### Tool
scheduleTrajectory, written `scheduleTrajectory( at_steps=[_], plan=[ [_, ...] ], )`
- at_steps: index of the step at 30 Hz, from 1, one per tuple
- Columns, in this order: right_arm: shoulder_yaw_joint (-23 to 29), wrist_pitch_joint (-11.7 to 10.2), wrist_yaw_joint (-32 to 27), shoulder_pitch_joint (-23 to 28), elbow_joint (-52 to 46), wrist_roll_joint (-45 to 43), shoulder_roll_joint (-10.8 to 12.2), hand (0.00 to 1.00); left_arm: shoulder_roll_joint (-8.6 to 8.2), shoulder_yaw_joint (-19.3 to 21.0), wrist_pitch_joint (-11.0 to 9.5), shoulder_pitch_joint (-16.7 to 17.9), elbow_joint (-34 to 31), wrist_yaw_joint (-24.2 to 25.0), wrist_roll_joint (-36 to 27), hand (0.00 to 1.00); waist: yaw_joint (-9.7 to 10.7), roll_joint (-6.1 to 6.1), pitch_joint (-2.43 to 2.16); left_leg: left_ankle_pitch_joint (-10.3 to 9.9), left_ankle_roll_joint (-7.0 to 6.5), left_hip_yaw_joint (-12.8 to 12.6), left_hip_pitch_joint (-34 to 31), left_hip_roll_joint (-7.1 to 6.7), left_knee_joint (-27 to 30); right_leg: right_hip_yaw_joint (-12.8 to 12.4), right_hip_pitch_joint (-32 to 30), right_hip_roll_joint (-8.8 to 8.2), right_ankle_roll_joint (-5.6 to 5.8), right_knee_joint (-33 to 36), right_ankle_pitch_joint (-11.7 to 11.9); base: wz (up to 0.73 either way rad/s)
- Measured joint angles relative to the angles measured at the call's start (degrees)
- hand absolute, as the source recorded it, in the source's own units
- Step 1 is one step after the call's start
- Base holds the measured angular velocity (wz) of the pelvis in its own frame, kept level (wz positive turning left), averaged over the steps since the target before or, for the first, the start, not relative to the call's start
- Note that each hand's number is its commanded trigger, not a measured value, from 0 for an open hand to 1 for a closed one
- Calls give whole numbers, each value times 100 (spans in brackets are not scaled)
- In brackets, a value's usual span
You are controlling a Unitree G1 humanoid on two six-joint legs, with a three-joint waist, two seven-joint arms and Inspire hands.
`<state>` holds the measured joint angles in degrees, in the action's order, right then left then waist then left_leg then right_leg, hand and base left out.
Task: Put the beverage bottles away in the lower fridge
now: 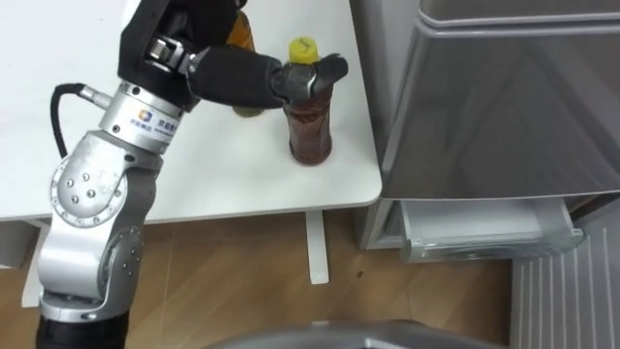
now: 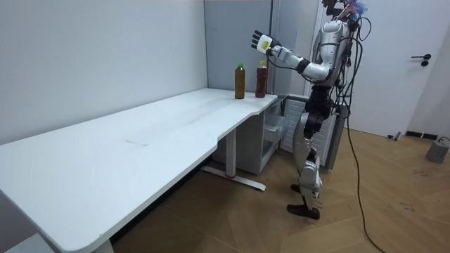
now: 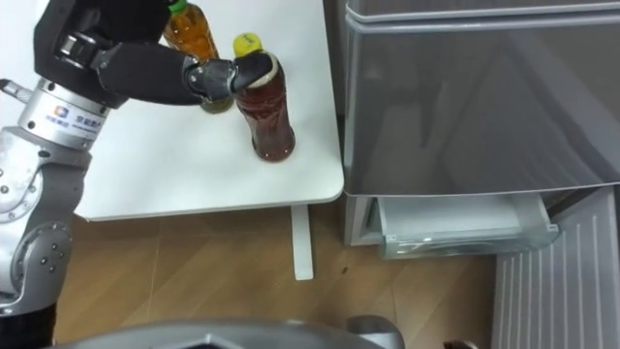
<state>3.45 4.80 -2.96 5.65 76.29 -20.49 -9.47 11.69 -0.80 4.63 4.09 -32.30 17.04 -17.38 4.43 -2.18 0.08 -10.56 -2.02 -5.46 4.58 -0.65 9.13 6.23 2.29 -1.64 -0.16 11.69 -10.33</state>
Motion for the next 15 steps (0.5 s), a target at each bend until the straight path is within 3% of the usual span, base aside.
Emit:
scheduleTrajectory(
  at_steps=[8, 15],
  plan=[
    [-10, 5, 0, -6, -2, 39, 1, 0, 1, -15, 0, 0, 1, 16, -12, 0, 7, -6, -4, 0, 0, -47, 10, 2, 6, -7, 4, -10, -1, 2, -18, 0],
    [-222, 11, -5, -37, 53, 250, 4, 0, 11, -484, 2, 1, 25, 168, -114, 0, 11, 34, 21, 0, 0, -46, 79, -6, 11, 16, 74, -25, 12, -5, -47, 3]
  ],
)
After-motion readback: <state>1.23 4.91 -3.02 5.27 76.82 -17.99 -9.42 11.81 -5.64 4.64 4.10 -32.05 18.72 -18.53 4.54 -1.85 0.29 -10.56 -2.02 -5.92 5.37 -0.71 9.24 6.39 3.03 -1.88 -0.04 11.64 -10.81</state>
